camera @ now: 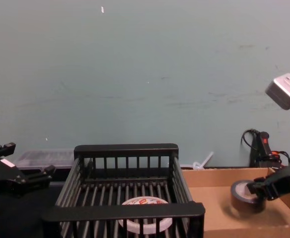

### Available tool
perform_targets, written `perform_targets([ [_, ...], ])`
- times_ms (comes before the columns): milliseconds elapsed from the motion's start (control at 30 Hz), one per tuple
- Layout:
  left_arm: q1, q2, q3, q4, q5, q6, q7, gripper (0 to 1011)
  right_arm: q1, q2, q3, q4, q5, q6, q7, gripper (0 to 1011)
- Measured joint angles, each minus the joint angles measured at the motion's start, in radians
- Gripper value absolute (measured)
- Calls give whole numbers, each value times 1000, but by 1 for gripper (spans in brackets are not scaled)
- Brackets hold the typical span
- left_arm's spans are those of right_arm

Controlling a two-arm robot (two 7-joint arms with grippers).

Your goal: Pick up the white tape and place it into the black box , Pick up the silver tape and place it into the brown box.

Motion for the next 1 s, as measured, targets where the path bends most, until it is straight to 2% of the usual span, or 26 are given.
perform_targets([
  [200,0,0,0,0,0,0,0,1001,-1,1,-1,-2,1,1,1,205],
  [567,0,0,0,0,0,0,0,1001,-2,2,-2,-5,2,2,2,559],
  [600,0,0,0,0,0,0,0,1001,-2,2,-2,-5,2,2,2,618],
  [633,0,0,0,0,0,0,0,1002,-2,2,-2,-5,2,2,2,618],
  [733,0,0,0,0,0,0,0,1001,-2,3,-2,-5,2,2,2,737],
  [1000,0,0,0,0,0,0,0,1001,-3,3,-2,-6,3,2,2,950],
])
